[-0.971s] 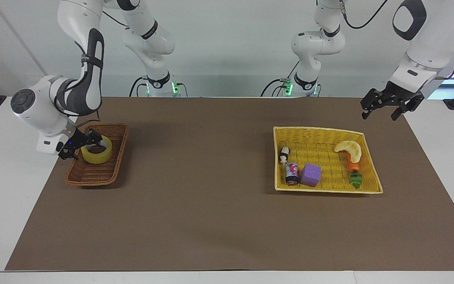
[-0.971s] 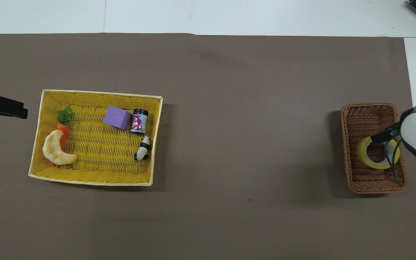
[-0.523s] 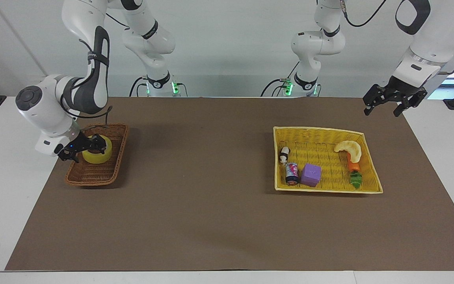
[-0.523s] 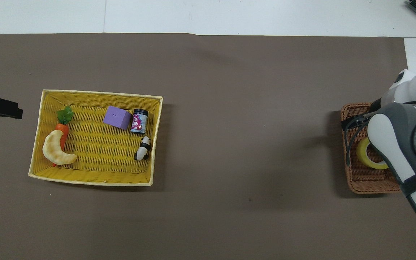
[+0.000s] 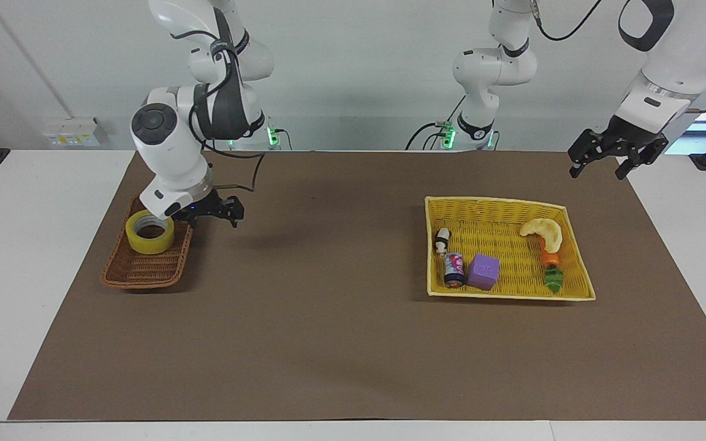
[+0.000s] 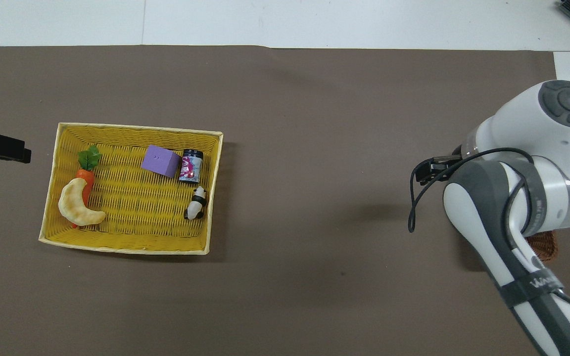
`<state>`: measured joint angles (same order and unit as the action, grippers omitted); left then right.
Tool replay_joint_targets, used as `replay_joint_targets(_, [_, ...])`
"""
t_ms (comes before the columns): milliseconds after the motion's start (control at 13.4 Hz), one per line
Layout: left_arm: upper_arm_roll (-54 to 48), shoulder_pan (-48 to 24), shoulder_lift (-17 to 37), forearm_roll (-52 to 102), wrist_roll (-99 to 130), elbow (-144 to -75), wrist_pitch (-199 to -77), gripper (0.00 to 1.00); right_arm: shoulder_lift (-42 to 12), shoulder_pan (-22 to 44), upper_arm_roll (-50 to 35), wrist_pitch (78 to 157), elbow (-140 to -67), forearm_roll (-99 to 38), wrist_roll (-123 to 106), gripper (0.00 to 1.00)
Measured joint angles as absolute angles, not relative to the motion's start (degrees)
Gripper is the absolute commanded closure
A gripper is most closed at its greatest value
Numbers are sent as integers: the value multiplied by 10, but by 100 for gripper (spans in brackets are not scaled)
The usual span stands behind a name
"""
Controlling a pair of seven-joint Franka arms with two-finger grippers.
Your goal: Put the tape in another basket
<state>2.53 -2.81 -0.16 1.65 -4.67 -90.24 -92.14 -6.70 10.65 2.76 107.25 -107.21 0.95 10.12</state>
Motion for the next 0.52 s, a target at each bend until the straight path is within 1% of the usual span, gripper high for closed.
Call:
replay_joint_targets(149, [25, -28, -2, 17, -47, -902, -921, 0, -62, 130, 27, 1073, -1067, 11, 158, 0])
replay_joint_targets(299, [25, -28, -2, 17, -47, -902, -921, 0, -55, 133, 28, 1065, -1044, 11, 177, 0])
replay_joint_targets(523, [25, -28, -2, 17, -47, -902, -921, 0, -38, 119, 41, 997, -970, 11, 179, 0])
